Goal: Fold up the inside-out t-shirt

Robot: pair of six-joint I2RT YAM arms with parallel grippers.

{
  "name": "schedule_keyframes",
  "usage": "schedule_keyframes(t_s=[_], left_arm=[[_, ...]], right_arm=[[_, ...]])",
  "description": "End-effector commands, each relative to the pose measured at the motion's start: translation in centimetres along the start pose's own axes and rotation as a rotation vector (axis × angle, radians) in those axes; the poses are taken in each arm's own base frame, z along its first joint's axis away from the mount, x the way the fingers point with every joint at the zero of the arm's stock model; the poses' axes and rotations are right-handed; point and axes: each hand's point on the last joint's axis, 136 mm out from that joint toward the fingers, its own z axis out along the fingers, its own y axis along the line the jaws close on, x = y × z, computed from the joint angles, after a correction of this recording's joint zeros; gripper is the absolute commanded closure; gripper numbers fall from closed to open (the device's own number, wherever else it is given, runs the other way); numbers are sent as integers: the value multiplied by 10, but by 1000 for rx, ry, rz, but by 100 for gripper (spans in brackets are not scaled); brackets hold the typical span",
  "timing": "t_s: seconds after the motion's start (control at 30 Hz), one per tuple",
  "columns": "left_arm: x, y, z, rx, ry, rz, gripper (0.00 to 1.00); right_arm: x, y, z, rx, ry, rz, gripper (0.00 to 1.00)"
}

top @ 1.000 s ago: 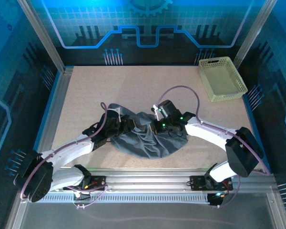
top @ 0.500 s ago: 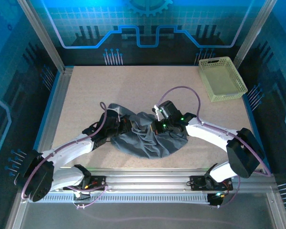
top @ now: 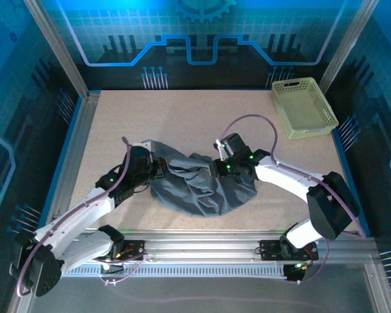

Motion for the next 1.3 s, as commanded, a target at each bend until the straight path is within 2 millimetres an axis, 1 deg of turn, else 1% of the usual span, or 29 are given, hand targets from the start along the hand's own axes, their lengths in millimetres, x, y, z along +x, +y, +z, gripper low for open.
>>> schedule_keyframes(t_s=[0.0,0.03,0.1,0.17,0.2,0.3,0.37,0.43,0.5,0.57,0.63,0.73,0.8,0.83,0.97,1.0,1.07,1.17,1.27], left_arm=[[1,-5,3,13,38,20,100],[1,-5,4,16,40,21,100],[0,-8,6,20,42,26,100],[-2,-9,7,22,40,29,100],[-2,-8,7,21,38,29,100],[-3,-9,6,22,31,31,100],[-3,-8,6,20,32,29,100],[-3,-8,5,24,29,27,100],[-2,-8,3,28,23,24,100],[-1,-8,3,32,24,20,100],[0,-8,4,35,30,17,100],[4,-5,6,34,36,11,100],[6,-4,7,33,39,11,100],[6,-4,7,32,42,10,100],[7,-7,7,55,45,10,100],[7,-10,7,68,46,13,100],[7,-14,8,89,46,9,100],[7,-14,12,89,54,6,100],[7,-14,14,87,52,0,100]], right_arm=[[-17,16,-37,92,-96,-133,57],[-18,21,-45,112,-114,-176,56],[-16,44,-55,72,-136,-252,56],[-9,72,-55,-34,-137,-280,57],[-6,86,-51,-95,-135,-276,59],[2,113,-31,-214,-100,-242,62],[2,122,-15,-240,-73,-231,63],[0,122,1,-230,-54,-229,64],[-6,121,14,-218,-39,-223,65],[-14,120,24,-218,-33,-213,66],[-25,114,32,-190,-38,-203,67],[-43,104,35,-163,-64,-182,70],[-54,98,36,-157,-76,-172,70],[-57,96,38,-153,-74,-165,70],[-69,72,51,-123,-41,-111,71],[-72,64,53,-120,-40,-97,72],[-79,58,54,-123,-46,-98,71],[-83,62,53,-121,-35,-135,70],[-81,66,50,-97,-40,-156,66]])
